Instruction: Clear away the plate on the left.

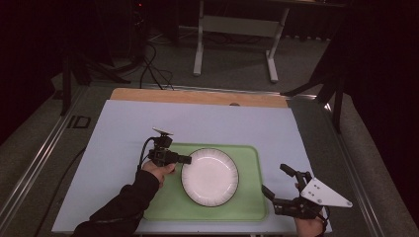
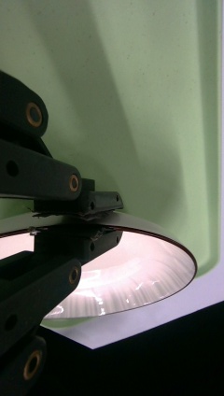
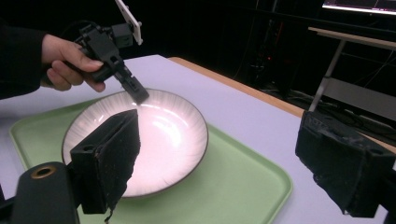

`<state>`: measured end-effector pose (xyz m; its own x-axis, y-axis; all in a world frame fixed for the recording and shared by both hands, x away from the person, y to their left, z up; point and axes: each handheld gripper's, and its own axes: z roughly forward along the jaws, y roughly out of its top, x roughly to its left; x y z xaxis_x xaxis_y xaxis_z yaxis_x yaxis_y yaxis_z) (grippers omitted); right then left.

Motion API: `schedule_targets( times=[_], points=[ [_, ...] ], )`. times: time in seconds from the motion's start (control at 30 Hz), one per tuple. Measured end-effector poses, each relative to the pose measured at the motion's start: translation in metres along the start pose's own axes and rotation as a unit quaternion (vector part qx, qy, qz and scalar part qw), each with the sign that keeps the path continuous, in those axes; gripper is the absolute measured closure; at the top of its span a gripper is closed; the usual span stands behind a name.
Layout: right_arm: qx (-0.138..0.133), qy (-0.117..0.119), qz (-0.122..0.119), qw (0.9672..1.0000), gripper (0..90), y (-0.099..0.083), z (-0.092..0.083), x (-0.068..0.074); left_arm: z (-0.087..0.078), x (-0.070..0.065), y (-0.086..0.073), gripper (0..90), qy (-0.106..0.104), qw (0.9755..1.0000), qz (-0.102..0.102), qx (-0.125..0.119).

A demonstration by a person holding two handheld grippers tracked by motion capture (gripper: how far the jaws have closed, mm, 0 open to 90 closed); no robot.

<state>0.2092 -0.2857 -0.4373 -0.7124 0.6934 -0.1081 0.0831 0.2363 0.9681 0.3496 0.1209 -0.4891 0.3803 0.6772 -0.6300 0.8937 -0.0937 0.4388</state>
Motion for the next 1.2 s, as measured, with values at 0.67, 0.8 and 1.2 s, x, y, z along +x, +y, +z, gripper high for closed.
schedule_targets(
  times=[0.67, 0.8, 1.2],
  points=[
    [0.006, 0.004, -0.002, 1.0000, 13.8, -0.001, 0.002, 0.001, 0.015, 0.014, 0.001, 84.6, 0.023, 0.9995, -0.004, 0.021],
    [0.006, 0.006, -0.001, 1.0000, 13.8, -0.001, 0.002, 0.001, 0.019, 0.019, -0.002, 85.3, 0.040, 0.9987, 0.001, 0.032],
    [0.011, 0.008, -0.001, 0.9999, 13.8, -0.001, 0.003, 0.001, 0.016, 0.010, 0.001, 72.7, 0.061, 0.9967, 0.040, 0.035]
  ],
)
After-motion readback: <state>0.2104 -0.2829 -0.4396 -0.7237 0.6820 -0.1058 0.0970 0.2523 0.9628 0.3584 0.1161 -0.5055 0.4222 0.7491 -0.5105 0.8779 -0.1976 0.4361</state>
